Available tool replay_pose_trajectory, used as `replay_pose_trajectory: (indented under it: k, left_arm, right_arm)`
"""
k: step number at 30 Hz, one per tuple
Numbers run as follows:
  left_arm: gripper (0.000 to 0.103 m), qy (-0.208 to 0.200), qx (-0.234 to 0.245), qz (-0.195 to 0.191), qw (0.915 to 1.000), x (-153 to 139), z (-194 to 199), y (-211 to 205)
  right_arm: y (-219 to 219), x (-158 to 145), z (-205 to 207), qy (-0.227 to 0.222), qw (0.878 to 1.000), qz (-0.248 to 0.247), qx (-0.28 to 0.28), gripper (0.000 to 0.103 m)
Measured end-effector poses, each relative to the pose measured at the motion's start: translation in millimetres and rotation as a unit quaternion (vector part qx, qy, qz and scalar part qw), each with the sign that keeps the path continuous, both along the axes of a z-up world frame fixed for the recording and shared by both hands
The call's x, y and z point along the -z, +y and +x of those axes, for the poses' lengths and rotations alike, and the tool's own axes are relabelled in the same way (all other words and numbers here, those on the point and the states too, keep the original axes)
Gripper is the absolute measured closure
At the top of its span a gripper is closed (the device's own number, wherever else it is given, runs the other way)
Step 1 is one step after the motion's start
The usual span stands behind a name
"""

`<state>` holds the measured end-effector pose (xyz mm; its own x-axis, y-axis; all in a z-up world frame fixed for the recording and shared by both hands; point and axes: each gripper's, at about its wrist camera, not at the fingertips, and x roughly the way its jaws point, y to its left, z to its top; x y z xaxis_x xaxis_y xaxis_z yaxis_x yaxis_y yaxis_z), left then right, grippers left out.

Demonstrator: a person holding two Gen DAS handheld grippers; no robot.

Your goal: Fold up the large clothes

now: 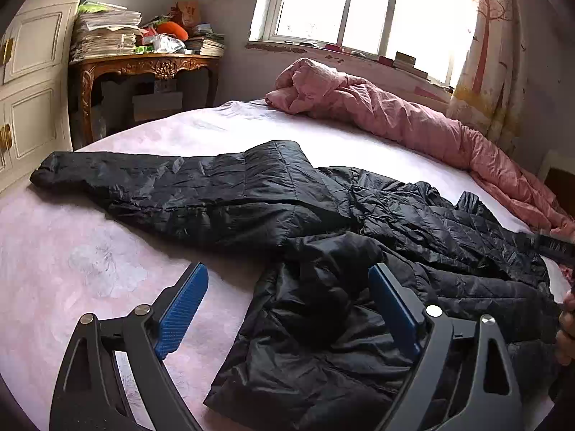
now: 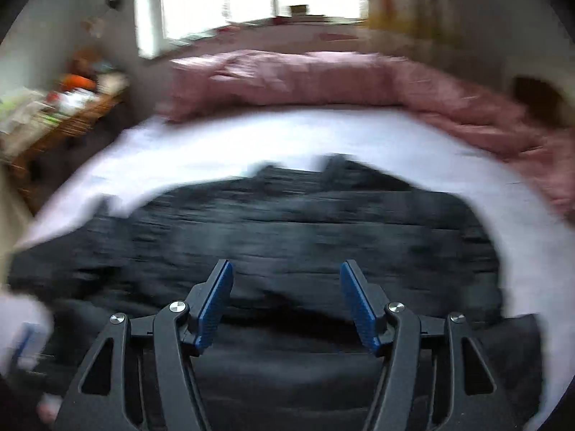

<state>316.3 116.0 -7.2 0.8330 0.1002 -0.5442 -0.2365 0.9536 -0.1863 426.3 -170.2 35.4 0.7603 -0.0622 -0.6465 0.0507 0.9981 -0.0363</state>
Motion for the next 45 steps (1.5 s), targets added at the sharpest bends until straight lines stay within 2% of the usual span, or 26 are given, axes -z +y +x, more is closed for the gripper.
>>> replay_pose_trajectory:
  k: [2,3,4,5,7,9,12,13,19,21,23,24,26,27,28,31,34,35,36,38,39,42,45]
  left_arm:
    - [0.013,0.000,0.004,0.005,1.0000,0,0,-3]
    - [0.013,0.000,0.004,0.008,1.0000,0,1,-4]
    - [0.013,0.001,0.003,0.011,0.9999,1,1,-5]
    - [0.013,0.003,0.003,0.013,0.9999,2,2,-6]
    - [0.013,0.007,0.003,0.014,0.9999,4,4,-6]
    - [0.013,0.011,0.004,0.012,0.9999,6,5,-5]
    - [0.013,0.013,0.005,0.007,0.9999,6,6,-4]
    - [0.013,0.013,0.005,0.007,0.9999,7,6,-5]
    - [0.013,0.000,0.010,0.026,0.9996,3,2,-13]
    - [0.013,-0.006,0.013,0.030,0.9995,1,0,-15]
    - [0.012,-0.010,0.016,0.028,0.9994,-1,-1,-15]
    - [0.012,-0.010,0.019,0.026,0.9994,-2,0,-15]
    - [0.013,-0.008,0.028,0.025,0.9993,-2,1,-17]
    - [0.012,-0.009,0.031,0.025,0.9992,-3,1,-18]
    - [0.012,-0.010,0.035,0.027,0.9990,-3,1,-19]
    - [0.012,-0.013,0.059,0.034,0.9976,-11,1,-23]
    - [0.012,0.024,0.134,0.021,0.9905,-28,4,-25]
    - [0.012,0.020,0.157,0.025,0.9870,-36,-1,-25]
    - [0.012,-0.005,0.171,0.041,0.9845,-45,-11,-24]
    - [0.003,-0.041,0.162,0.083,0.9824,-59,-26,-22]
    - [0.003,-0.050,0.155,0.093,0.9822,-64,-30,-17]
    - [0.000,-0.047,0.139,0.056,0.9876,-65,-25,9]
    - [0.000,-0.025,0.109,0.000,0.9938,-52,-10,45]
  right_arm:
    - [-22,10,8,0.028,0.999,0.022,0.012,0.039]
    - [-36,18,15,0.049,0.998,0.048,0.013,0.039]
    - [-43,24,20,0.064,0.996,0.064,0.011,0.042]
    - [-49,31,27,0.084,0.993,0.082,0.004,0.047]
    - [-50,46,40,0.112,0.987,0.116,-0.026,0.066]
    - [-47,59,51,0.134,0.978,0.152,-0.058,0.074]
    - [-37,60,54,0.127,0.977,0.149,-0.083,0.085]
    - [-35,60,53,0.126,0.976,0.151,-0.094,0.097]
    - [-30,49,41,0.108,0.969,0.178,-0.135,0.099]
    - [-30,36,27,0.081,0.974,0.164,-0.132,0.099]
    - [-31,24,12,0.049,0.986,0.117,-0.106,0.098]
    - [-30,18,4,0.033,0.992,0.084,-0.093,0.095]
    - [-30,7,-13,0.011,0.995,0.049,-0.088,0.076]
    - [-33,2,-20,0.008,0.994,0.055,-0.089,0.057]
    - [-35,-2,-22,0.005,0.994,0.064,-0.089,0.044]
    - [-39,-13,-36,-0.014,0.994,0.067,-0.085,0.043]
    - [-37,-13,-39,-0.019,0.999,0.016,-0.045,0.037]
    - [-39,-12,-39,-0.018,0.999,0.004,-0.028,0.037]
    - [-43,-12,-39,-0.017,1.000,0.001,-0.019,0.037]
    - [-52,-14,-39,-0.012,1.000,0.019,-0.018,0.037]
    - [-57,-17,-40,-0.012,0.999,0.043,-0.025,0.037]
    - [-67,-20,-43,-0.012,0.996,0.084,-0.025,0.029]
    - [-67,-20,-43,-0.016,0.998,0.065,-0.015,0.029]
